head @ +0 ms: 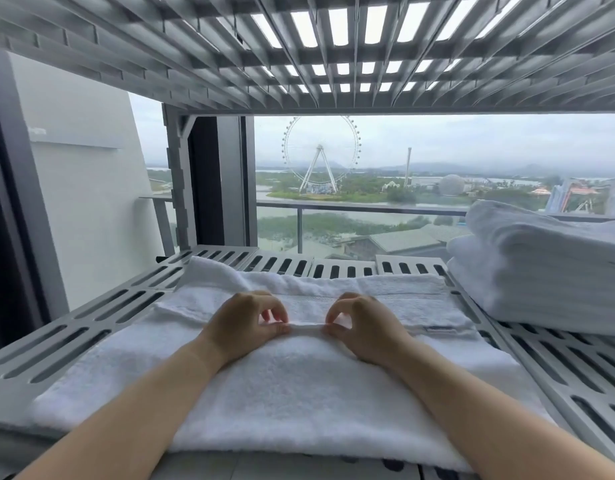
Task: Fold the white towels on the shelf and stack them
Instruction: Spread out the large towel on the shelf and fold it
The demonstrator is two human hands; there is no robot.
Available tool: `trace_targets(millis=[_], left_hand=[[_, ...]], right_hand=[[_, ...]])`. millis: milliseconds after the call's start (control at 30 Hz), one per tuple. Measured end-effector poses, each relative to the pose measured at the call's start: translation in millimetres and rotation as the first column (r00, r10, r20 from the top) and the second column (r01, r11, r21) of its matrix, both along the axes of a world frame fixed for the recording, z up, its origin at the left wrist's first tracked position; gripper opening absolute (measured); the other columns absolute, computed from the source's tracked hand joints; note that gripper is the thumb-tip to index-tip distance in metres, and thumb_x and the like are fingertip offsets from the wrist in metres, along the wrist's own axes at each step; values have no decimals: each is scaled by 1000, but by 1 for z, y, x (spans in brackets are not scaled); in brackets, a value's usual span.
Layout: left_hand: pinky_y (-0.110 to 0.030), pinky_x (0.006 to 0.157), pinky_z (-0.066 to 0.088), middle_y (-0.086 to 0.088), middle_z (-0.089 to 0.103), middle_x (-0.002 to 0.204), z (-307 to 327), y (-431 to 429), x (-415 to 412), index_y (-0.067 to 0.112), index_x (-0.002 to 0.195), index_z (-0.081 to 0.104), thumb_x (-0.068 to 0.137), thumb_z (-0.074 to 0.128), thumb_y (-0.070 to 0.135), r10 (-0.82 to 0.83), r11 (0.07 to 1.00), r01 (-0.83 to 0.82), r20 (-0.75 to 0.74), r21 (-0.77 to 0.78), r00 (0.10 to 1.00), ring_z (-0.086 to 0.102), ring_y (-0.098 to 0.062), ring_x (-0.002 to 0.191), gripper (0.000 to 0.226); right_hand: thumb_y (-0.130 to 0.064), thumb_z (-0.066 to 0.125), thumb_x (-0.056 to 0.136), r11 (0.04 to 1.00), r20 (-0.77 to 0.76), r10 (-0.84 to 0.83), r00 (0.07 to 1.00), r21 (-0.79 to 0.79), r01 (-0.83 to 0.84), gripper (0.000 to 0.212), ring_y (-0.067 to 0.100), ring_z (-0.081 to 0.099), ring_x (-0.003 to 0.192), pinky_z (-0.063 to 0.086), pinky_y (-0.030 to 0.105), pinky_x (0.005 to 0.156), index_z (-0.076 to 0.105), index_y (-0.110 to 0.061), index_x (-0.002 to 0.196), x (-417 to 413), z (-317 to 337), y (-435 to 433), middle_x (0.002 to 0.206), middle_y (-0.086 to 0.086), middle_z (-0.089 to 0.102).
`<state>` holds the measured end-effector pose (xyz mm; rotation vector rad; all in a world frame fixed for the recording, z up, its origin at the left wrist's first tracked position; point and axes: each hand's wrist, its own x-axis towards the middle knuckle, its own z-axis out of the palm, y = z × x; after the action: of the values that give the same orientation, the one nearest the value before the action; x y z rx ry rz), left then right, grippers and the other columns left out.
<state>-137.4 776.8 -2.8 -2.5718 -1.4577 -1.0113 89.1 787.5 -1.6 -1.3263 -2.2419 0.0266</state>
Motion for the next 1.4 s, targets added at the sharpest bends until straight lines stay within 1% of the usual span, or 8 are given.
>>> trace_targets(millis=[200, 333, 433, 533, 700, 867, 1200, 1400], left_hand=[[-20, 70, 50, 10, 66, 83, 1, -4, 2, 24, 86, 71, 78, 73, 16, -3, 997, 3, -5, 71, 1000, 60, -4, 76, 12], [-25, 74, 52, 6, 70, 86, -1, -3, 2, 21, 90, 74, 78, 65, 7, 55, 996, -54, -11, 77, 998, 61, -9, 78, 20], [-23, 70, 52, 5, 69, 86, 0, -4, 3, 17, 88, 73, 80, 69, 9, 56, 988, -56, 3, 146, 998, 63, -10, 75, 12], [-20, 69, 49, 4, 69, 87, 2, -5, 4, 15, 90, 73, 80, 72, 11, 53, 976, -55, 13, 209, 998, 62, -10, 76, 10], [-19, 68, 48, 12, 59, 78, 1, -2, 0, 20, 86, 71, 76, 76, 20, 130, 988, -130, 7, 84, 991, 53, -3, 67, 11], [-13, 63, 40, 15, 55, 75, 0, 2, -3, 22, 84, 70, 78, 74, 18, 101, 993, -101, -3, 68, 995, 55, -4, 67, 8], [-30, 71, 49, 3, 64, 90, -3, 5, -1, 18, 88, 69, 84, 64, 29, 115, 990, -118, 48, 73, 992, 60, -17, 79, 12], [-26, 72, 42, 6, 64, 102, 10, 6, -39, 25, 95, 64, 81, 52, 15, 202, 979, -199, -183, 36, 962, 59, -18, 94, 21]], right_hand=[[-38, 58, 88, 997, -17, 15, 1000, 73, -14, 14, 15, 59, 95, 42, 27, 70, 64, -25, 93, -2, -1, 0, 105, -10, 61], [-35, 53, 88, 1000, 79, 24, 997, -14, -23, 29, 18, 54, 116, 46, 33, 92, 61, -28, 116, -2, -2, -2, 128, -8, 58], [-28, 41, 94, 998, 119, -39, 992, 63, 32, 25, 29, 62, 96, 49, 34, 73, 65, -19, 98, -5, -3, -1, 104, 4, 69], [-26, 37, 98, 989, 87, -113, 990, 110, 103, 24, 34, 61, 84, 37, 33, 59, 59, -17, 94, -5, -4, 1, 93, 9, 68], [-30, 44, 93, 998, 76, -44, 996, 43, 41, 22, 23, 59, 102, 47, 31, 77, 62, -24, 104, -4, -5, 0, 113, -2, 65], [-36, 55, 86, 996, 99, -33, 995, 80, 25, 28, 18, 59, 107, 46, 30, 81, 60, -31, 113, -4, -4, -3, 120, -9, 62], [-39, 45, 94, 993, 310, -63, 949, 115, 29, 33, 27, 59, 106, 47, 34, 81, 59, -21, 117, -70, 15, -1, 116, 5, 63], [-31, 42, 97, 984, 300, -177, 938, 84, 159, 27, 31, 59, 100, 45, 34, 77, 57, -10, 104, -86, 14, -2, 109, 14, 63]])
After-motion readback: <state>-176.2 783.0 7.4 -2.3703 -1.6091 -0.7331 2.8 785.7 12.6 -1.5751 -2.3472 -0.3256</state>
